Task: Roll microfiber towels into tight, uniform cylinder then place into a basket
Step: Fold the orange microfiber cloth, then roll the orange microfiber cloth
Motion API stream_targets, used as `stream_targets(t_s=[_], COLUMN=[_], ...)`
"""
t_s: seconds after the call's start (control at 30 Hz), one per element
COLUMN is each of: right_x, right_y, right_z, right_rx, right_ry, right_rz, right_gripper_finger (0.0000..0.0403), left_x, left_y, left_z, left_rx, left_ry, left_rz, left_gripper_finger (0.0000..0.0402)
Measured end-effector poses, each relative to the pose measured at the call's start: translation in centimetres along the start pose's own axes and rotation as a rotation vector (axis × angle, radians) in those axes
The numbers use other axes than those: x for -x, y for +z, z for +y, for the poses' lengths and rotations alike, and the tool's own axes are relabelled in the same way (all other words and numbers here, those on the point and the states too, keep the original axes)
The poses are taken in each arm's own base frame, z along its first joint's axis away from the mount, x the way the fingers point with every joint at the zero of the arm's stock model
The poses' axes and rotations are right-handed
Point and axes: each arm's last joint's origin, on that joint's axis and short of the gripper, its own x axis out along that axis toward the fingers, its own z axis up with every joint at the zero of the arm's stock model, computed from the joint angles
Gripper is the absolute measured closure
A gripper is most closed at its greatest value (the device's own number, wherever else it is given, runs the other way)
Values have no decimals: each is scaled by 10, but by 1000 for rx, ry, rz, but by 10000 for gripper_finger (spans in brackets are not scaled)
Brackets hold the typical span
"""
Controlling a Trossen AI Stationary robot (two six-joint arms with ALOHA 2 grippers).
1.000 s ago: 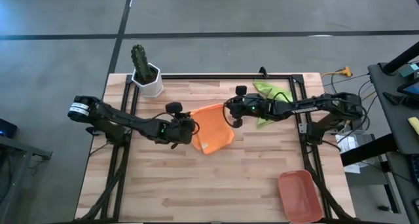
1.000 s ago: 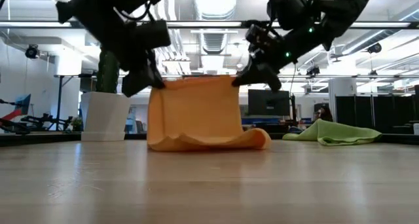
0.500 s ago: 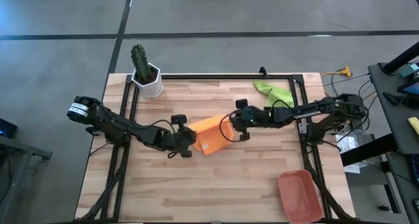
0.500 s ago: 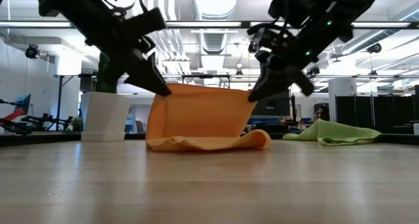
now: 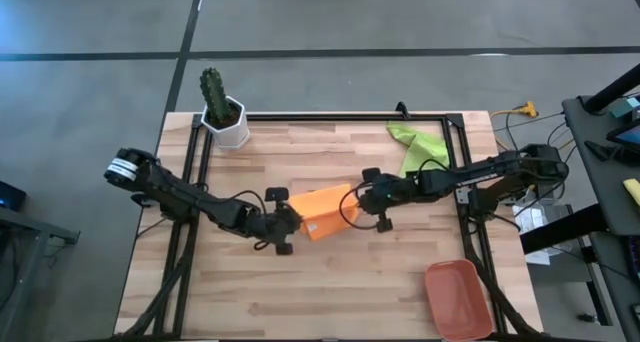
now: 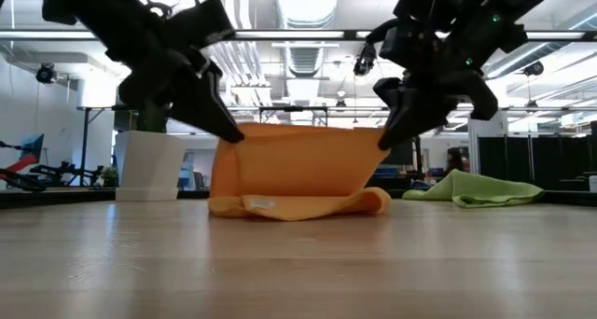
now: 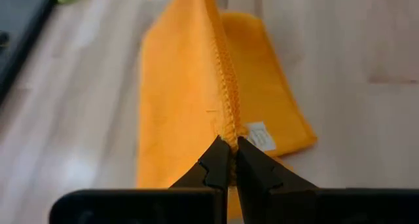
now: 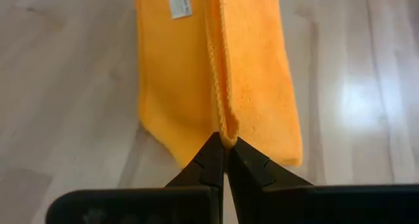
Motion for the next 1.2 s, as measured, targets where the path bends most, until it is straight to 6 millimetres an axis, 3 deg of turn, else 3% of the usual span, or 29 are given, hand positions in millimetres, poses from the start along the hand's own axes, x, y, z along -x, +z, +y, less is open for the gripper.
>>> stream_targets(t_s=[0.37, 0.7, 0.97, 1.2], right_x=[-10, -29, -12, -6], right_y=[-16, -30, -13, -5], right_z=[11, 16, 6, 12], right_rx=[-39, -40, 0, -28], right_ry=[151, 139, 14, 106], right_rz=[43, 138, 30, -54], right_gripper_finger=[395, 395, 383, 288], left_x=[-41, -38, -31, -33], left_y=[-24, -17, 4, 12], left_z=[-25, -28, -32, -38], left_rx=[-63, -39, -52, -1], left_ry=[-109, -186, -225, -302], left_rz=[155, 135, 61, 19], left_gripper_finger=[402, 397, 318, 236])
